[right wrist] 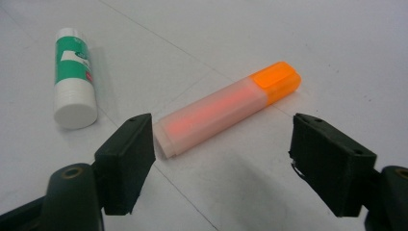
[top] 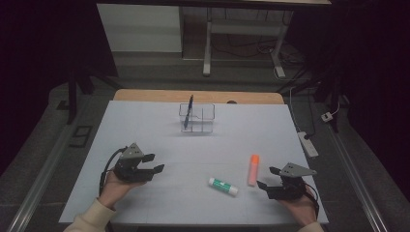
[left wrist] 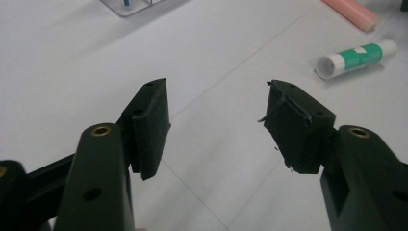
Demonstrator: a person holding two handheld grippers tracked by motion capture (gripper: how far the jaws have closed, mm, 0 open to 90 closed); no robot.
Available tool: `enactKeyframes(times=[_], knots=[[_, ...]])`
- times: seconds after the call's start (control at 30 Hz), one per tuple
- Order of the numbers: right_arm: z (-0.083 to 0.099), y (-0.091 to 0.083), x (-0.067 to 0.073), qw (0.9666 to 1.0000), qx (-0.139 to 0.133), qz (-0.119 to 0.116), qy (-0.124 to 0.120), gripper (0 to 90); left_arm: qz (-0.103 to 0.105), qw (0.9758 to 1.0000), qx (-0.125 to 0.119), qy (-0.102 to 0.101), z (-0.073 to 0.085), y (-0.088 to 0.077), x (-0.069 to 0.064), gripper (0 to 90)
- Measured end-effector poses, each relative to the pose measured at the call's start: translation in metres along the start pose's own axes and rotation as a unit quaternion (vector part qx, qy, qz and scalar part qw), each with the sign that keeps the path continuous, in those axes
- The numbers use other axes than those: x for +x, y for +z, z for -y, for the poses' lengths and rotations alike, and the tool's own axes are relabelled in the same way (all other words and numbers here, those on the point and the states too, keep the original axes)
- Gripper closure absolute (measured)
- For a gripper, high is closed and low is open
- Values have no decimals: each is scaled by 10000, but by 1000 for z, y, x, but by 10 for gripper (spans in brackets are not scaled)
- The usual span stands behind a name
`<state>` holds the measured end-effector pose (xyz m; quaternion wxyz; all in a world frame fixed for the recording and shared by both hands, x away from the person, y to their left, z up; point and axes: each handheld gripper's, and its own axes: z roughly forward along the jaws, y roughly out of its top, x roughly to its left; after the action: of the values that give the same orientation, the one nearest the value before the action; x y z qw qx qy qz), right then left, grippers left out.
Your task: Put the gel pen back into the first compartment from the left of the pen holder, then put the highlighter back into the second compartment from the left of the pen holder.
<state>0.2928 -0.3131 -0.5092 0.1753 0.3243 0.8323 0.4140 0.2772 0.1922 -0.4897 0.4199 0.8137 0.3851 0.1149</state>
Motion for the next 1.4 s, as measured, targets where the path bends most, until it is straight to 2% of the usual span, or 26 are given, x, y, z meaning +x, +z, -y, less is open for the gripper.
enactKeyframes(times=[0.23, 0.47, 0.67, 0.87, 0.9, 0.97, 1.13, 1.27, 1.4], knots=[[-1, 1, -1, 9999, 58, 60, 94, 244, -57, 9999, 71, -117, 21, -8, -3, 397], [-5, 2, 0, 9996, 151, 113, 186, 252, -124, 9996, 32, -271, 33, -15, -2, 391], [-9, 1, -1, 9992, 159, 211, 298, 261, -168, 9995, 40, -276, 36, -15, -2, 391], [-13, 0, -1, 9990, 178, 274, 309, 247, -239, 9992, 29, -317, 40, -19, -3, 374], [-14, 1, 0, 9988, 146, 353, 319, 241, -237, 9992, 31, -334, 41, -20, -3, 373], [-15, 1, 1, 9987, 60, 368, 355, 240, -241, 9991, 24, -356, 43, -21, -3, 373], [-20, 5, 1, 9975, 209, 354, 577, 242, -288, 9989, 32, -366, 44, -21, -2, 360], [-27, 6, 0, 9960, 373, 322, 739, 255, -364, 9989, 94, -278, 44, -19, -4, 357], [-36, 7, 0, 9943, 513, 365, 862, 277, -343, 9991, 96, -238, 44, -18, -4, 357]])
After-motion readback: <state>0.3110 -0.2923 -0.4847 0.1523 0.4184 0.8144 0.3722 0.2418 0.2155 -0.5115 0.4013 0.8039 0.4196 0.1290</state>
